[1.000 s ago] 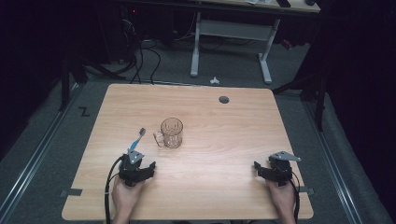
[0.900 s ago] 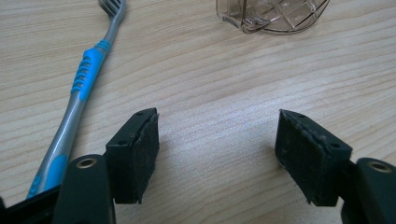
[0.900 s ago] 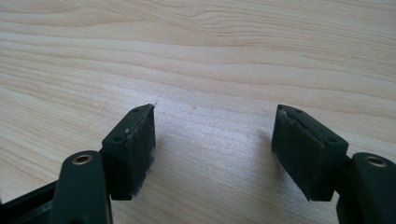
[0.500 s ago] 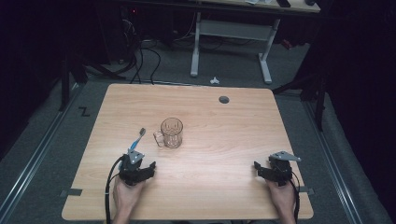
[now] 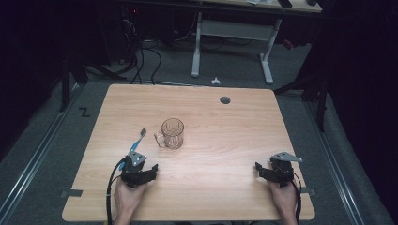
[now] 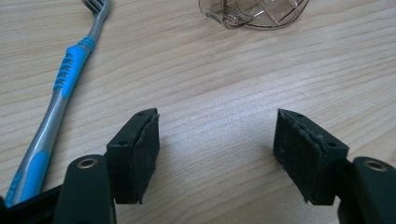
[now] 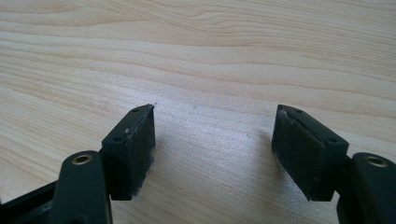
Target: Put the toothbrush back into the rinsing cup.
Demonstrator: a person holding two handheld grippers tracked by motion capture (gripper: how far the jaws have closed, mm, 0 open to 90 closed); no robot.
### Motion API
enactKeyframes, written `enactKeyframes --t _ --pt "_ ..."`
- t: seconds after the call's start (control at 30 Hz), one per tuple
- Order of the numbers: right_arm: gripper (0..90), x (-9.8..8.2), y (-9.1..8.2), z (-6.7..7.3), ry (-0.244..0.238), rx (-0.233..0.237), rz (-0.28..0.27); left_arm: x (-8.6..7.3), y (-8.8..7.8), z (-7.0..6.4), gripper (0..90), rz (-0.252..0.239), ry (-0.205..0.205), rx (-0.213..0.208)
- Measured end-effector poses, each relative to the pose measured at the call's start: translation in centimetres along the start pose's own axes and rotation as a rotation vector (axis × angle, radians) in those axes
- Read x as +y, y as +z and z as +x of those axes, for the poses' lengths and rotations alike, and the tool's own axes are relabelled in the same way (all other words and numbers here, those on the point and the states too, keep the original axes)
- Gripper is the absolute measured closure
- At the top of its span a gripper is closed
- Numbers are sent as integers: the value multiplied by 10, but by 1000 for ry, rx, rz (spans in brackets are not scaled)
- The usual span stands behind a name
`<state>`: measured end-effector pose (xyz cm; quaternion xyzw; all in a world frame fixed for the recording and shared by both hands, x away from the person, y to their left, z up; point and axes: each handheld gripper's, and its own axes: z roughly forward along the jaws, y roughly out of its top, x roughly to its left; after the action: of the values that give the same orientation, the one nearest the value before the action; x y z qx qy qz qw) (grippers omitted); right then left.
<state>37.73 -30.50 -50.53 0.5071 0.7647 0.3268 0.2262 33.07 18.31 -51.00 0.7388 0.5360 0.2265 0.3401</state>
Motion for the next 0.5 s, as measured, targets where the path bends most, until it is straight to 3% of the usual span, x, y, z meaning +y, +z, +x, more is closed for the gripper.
enactKeyframes --t 0.33,0.5 --pt "306 0 0 0 1 -1 1 0 -6 -5 323 -2 -6 -44" --pt "306 0 0 0 0 -1 1 2 -11 -9 325 11 15 -54"
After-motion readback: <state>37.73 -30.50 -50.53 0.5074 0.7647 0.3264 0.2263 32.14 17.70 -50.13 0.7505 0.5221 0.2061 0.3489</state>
